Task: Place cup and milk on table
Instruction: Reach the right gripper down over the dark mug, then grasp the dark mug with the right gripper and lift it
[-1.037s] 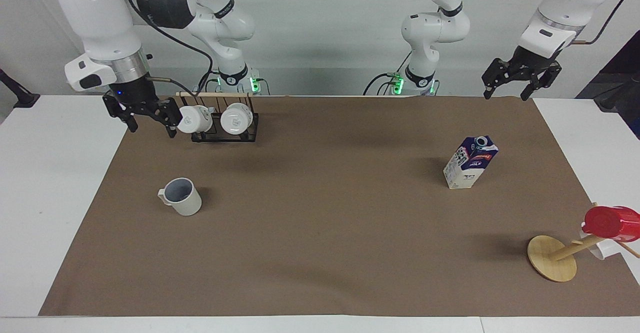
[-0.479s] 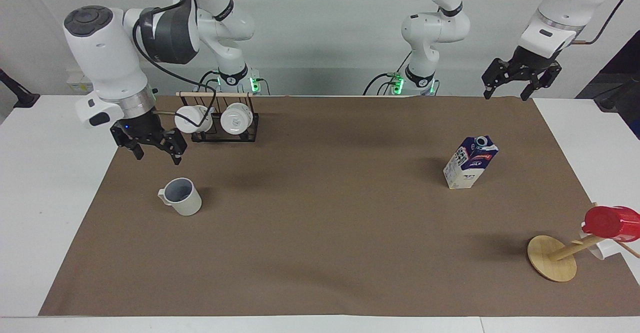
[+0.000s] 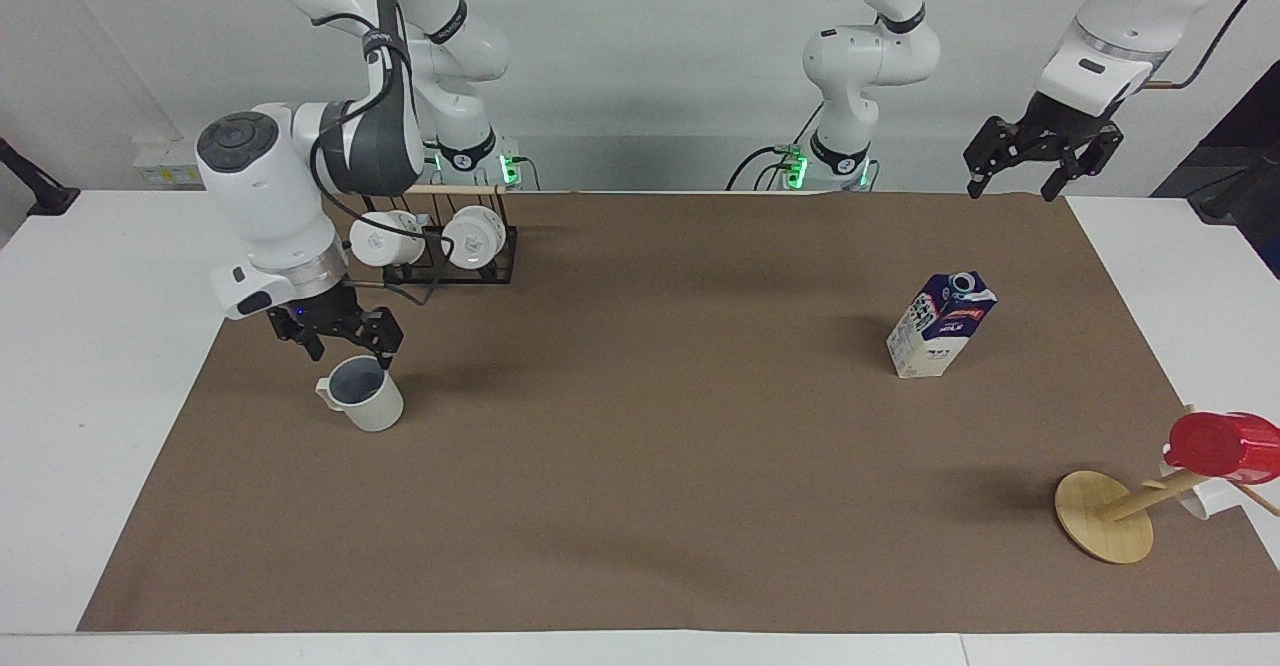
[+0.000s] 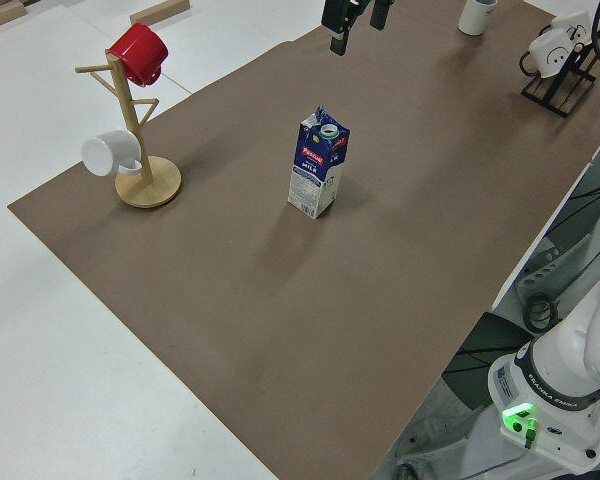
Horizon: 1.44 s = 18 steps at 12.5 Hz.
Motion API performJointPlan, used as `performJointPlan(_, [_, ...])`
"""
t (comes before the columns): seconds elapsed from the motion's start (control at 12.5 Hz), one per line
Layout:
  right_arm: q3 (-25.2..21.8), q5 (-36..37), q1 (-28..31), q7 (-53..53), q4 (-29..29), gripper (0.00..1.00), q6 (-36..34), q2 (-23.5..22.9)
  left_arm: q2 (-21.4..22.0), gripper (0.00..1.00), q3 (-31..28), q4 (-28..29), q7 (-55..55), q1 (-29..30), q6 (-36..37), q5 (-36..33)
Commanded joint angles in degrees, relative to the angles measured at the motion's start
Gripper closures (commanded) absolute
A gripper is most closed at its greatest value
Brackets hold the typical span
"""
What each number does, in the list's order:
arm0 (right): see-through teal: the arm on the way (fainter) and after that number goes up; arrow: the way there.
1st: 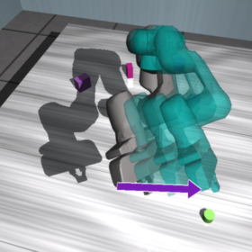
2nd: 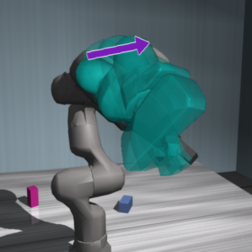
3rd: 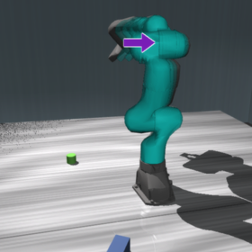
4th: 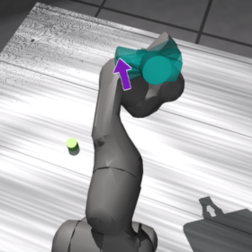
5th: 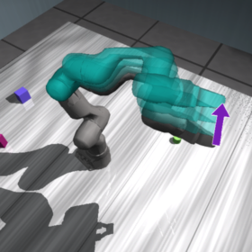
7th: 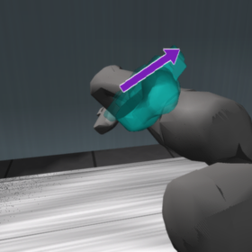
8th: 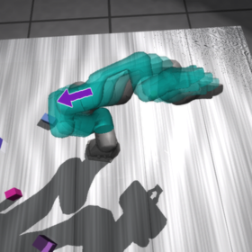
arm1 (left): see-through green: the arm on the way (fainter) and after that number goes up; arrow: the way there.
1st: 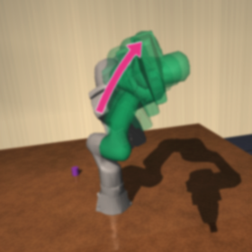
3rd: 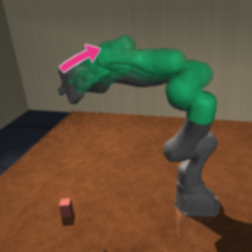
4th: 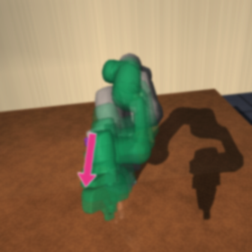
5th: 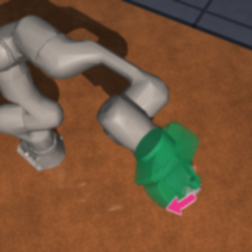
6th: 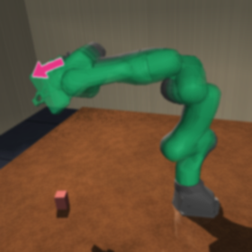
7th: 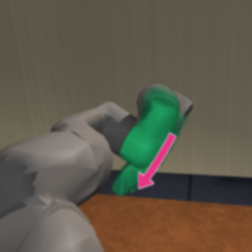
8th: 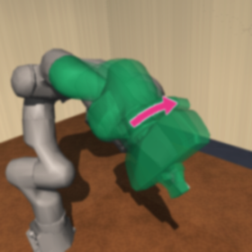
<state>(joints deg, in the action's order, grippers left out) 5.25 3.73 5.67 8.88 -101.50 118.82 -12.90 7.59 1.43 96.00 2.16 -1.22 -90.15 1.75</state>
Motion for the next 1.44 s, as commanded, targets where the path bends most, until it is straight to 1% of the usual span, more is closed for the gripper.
performJointPlan(0.0, [0.4,-1.3,0.8,-2.4,-2.2,0.0,4.6,-2.6,0.2,0.0,-0.3,-0.5,-0.8,-0.4,1.2,-1.0])
performJointPlan(0.16, [0.3,-1.3,0.8,-2.6,-4.5,0.0,6.3,-2.8,0.2,0.0,-0.3,-0.6,-0.8,-0.4,1.2,-1.0])
performJointPlan(0.32, [0.3,-1.3,0.8,-2.6,-4.9,0.0,7.1,-3.7,0.2,0.0,-0.2,-0.6,-0.8,-0.4,1.2,-1.0])
performJointPlan(0.56, [0.4,-1.3,0.8,-2.6,-4.9,0.22,7.0,-3.8,0.2,0.0,-0.2,-0.6,-0.8,-0.4,1.2,-1.0])
performJointPlan(0.64, [0.4,-1.3,0.8,-2.5,-4.9,0.5,6.7,-3.7,0.2,0.0,-0.2,-0.6,-0.7,-0.4,1.2,-1.0])
performJointPlan(0.8, [0.4,-1.3,0.1,-2.0,-4.9,1.0,6.3,-3.7,0.2,0.0,-0.2,-0.6,-0.8,-0.4,1.1,-1.0])
performJointPlan(1.12, [0.4,-1.4,0.0,-0.7,-4.2,1.0,5.8,-3.5,0.2,0.0,-0.2,-0.6,-0.8,-0.5,1.1,-1.0])
performJointPlan(1.36, [0.6,-1.3,-0.1,-0.8,-3.7,1.0,4.0,-2.8,0.2,0.0,-0.3,-0.6,-0.8,-0.4,1.2,-1.0])
